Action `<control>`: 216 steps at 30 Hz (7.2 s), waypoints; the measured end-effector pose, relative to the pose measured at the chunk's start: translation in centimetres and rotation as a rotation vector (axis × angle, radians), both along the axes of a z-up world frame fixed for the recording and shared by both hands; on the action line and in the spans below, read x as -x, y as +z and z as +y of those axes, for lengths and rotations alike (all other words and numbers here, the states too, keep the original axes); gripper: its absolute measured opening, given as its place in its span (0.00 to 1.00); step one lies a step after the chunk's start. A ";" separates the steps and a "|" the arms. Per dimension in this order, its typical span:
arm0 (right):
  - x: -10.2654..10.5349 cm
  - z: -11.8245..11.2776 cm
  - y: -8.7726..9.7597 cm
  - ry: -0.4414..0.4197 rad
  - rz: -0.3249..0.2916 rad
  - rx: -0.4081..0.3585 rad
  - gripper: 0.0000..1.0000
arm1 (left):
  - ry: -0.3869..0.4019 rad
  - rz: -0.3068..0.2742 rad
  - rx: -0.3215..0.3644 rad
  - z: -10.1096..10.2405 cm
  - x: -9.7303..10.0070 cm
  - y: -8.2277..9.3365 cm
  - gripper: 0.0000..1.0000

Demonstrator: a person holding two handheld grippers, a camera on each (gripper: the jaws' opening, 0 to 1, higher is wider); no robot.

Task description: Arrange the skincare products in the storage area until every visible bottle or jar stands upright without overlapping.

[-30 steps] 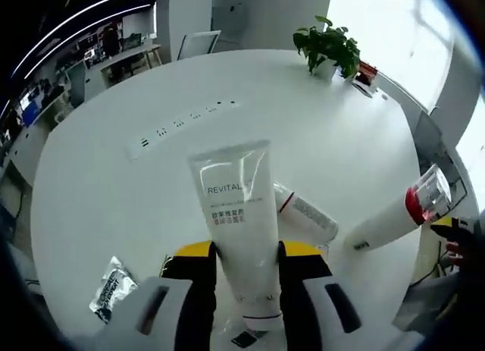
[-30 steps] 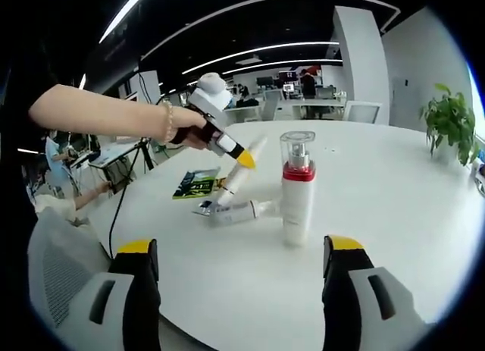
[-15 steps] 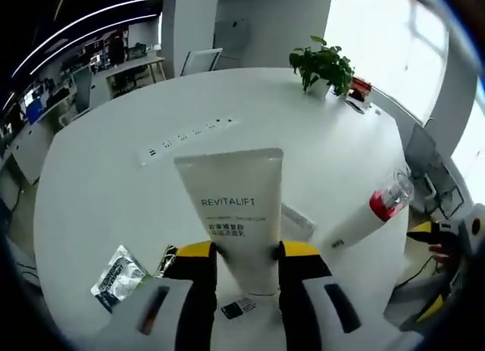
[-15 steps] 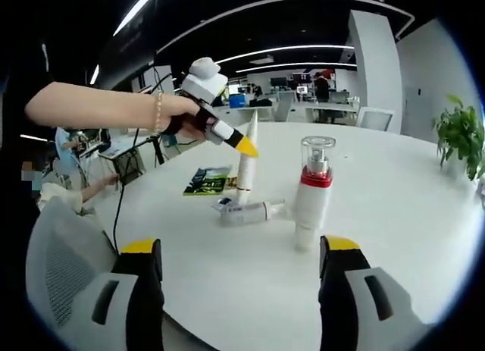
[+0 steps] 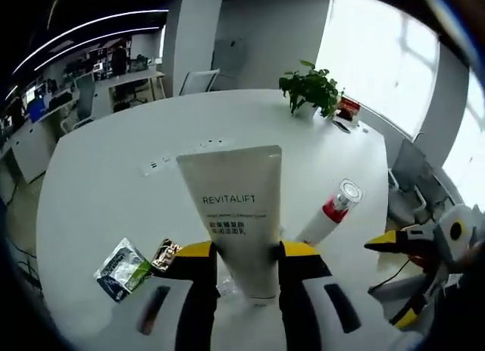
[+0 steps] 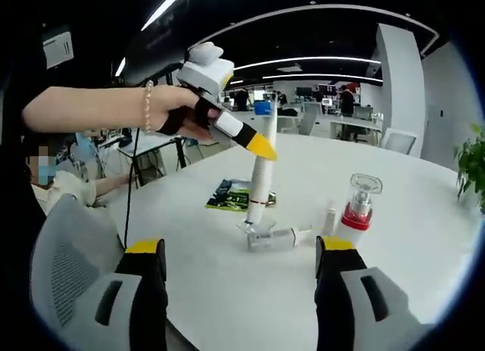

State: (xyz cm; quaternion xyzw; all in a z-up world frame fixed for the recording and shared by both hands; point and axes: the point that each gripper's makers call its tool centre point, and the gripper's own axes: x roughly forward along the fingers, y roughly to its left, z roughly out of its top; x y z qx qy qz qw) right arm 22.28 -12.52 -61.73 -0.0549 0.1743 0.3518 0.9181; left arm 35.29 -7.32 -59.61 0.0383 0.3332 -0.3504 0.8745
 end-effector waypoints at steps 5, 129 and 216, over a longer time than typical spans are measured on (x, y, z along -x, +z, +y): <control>-1.0 1.9 1.6 0.022 -0.045 0.002 0.66 | -0.003 -0.022 0.032 0.4 1.5 1.6 0.27; 4.3 3.3 -5.9 0.635 0.105 0.112 0.22 | -0.629 -0.087 0.039 -6.0 17.2 -2.4 0.14; -0.7 -7.3 -9.3 0.130 0.206 0.072 0.79 | -0.809 -0.291 -0.117 -10.8 2.7 -5.6 0.14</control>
